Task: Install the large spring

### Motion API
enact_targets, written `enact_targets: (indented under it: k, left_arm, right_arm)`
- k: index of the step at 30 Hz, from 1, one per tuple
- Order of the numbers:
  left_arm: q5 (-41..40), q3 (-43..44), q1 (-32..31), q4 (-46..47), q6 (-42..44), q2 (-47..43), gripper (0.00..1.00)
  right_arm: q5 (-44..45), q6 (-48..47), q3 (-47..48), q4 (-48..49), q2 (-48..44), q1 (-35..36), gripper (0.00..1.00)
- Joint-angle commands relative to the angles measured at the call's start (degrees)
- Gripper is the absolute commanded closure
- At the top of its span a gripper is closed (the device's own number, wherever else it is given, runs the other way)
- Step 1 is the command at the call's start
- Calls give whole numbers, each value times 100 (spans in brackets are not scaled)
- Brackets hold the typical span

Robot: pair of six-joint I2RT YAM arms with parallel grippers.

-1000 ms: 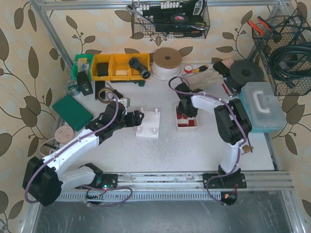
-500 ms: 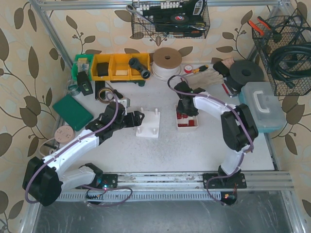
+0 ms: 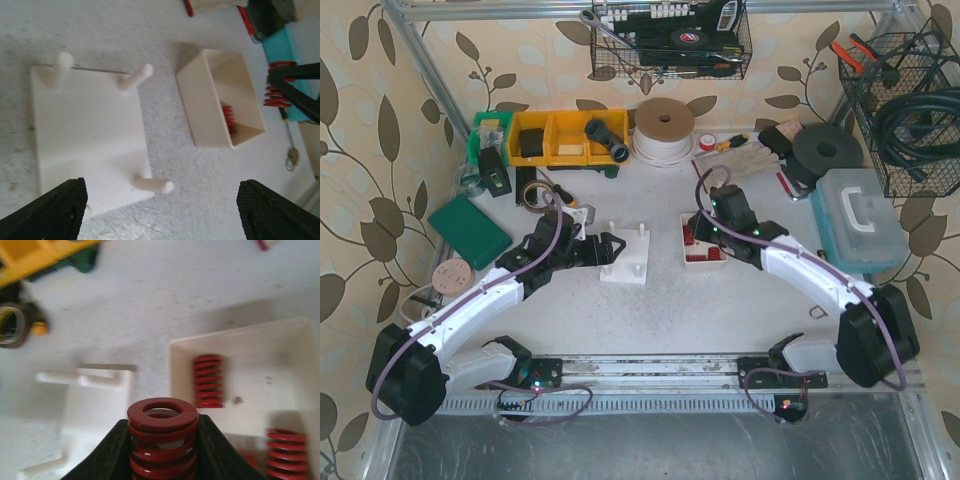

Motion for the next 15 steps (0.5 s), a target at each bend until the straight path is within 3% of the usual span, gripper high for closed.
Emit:
enact_targets:
  k: [1,5,10,15]
  left_arm:
    - [1033,-12,60,546,-471,-178,16]
    - [1583,-287,-24,1427,-1451,-455,16]
    - [1276,-134,-602,1989,-2018,-452,16]
    - [1201,222,-901,2506,-2194,-215,14]
  right_arm:
    - [-1082,93,-816,2310,-693,40,100]
    - [-1508,218,-1205,3255,-973,54,100]
    - [-1544,767,-2128,5582,-1243,67,100]
    - [-1438,1526,-2380,6379,-1425,75,100]
